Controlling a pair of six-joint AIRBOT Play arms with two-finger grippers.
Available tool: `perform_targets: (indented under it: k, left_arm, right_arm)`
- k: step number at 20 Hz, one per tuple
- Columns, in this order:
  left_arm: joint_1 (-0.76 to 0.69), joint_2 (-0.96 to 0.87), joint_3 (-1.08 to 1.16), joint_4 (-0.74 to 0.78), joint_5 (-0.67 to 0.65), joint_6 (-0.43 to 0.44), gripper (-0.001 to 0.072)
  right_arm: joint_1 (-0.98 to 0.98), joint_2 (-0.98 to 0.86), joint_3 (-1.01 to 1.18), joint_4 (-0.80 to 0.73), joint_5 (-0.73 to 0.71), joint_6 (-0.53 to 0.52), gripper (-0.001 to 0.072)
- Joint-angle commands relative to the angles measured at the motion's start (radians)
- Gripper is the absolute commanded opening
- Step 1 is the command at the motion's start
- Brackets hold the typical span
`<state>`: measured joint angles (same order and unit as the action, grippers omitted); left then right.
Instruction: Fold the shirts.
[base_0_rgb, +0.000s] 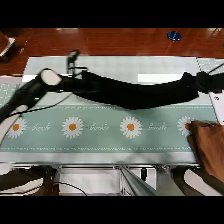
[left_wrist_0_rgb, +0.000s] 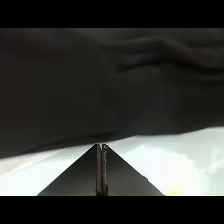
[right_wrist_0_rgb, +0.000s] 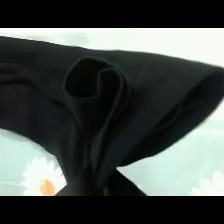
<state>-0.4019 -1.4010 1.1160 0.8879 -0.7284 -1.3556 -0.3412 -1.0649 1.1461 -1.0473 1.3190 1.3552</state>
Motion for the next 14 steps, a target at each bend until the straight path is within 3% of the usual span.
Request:
perform_targets:
  k: [1,7,14]
  left_arm:
    - [-0.178,-0.155,0.148,-0.010,0.046,-0.061,0.0021]
    - [-0.375,-0.482,0.537,-0.011,-0.066,-0.229,0.0021]
    - [-0.566,-0.629,0.667,-0.118,-0.129,-0.209,0.0021]
  right_arm:
    - [-0.006,0.278,-0.134,0.042,-0.005,0.032,0.0020]
    - [-0.006,0.412,-0.151,0.086,0.045,0.055,0.0020]
    - [-0.004,0.401,-0.151,0.111,0.005,0.054,0.0021]
